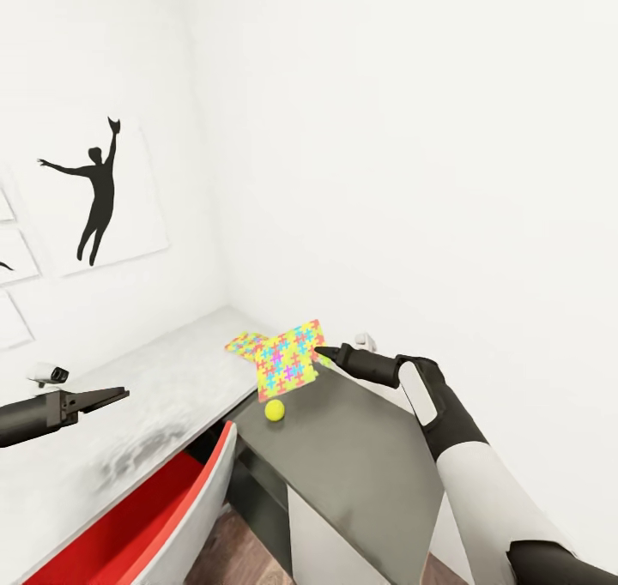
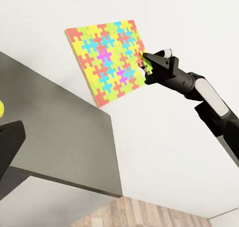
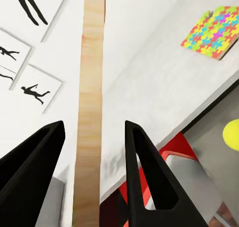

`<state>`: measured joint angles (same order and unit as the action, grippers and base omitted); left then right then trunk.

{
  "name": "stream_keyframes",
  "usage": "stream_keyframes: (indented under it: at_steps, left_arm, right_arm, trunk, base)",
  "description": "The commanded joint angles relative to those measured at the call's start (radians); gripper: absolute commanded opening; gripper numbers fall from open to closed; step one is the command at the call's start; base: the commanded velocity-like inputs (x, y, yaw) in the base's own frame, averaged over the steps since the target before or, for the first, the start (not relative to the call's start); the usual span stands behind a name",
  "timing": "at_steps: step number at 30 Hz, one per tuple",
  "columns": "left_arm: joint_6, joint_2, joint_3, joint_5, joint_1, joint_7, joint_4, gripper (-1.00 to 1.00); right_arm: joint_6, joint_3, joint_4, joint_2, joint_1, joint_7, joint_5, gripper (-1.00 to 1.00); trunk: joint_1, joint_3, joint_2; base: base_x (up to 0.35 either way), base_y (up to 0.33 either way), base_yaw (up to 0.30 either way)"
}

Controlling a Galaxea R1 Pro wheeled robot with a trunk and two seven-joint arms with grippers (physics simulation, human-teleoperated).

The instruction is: Put all the toys in the child's room - the three board games (two on the bed and one on the table), the two jigsaw puzzles on the table, and the tennis ball on the table - inside the toy box on the table in the child's room.

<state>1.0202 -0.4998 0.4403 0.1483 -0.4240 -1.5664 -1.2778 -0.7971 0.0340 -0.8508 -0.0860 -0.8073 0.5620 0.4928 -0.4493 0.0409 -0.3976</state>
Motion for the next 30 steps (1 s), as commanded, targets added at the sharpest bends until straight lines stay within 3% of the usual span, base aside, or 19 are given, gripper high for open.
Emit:
stream_keyframes:
  at_steps: [1,22,30]
  left_arm:
    - [0.011,0.000,0.000,-0.001,-0.001,-0.004,0.000,1.00]
    - [0.011,-0.014,0.001,-0.003,0.000,-0.004,0.000,1.00]
    - [0.011,-0.015,0.002,-0.003,0.001,-0.004,0.000,1.00]
  right_arm:
    - [-0.005,0.003,0.000,-0.001,-0.001,0.001,-0.001,-1.00]
    - [-0.003,0.001,0.000,-0.037,-0.001,-0.012,-0.014,-1.00]
    - [0.000,-0.040,0.000,-0.038,-0.001,-0.014,-0.014,-1.00]
  trunk:
    - [-0.001,0.002,-0.002]
    - [-0.001,0.002,-0.002]
    - [-0.001,0.002,-0.002]
  base:
    - [-0.024,0.000,0.088]
    - [-0.085,0.075,0.268]
    - [-0.045,0.178,0.293]
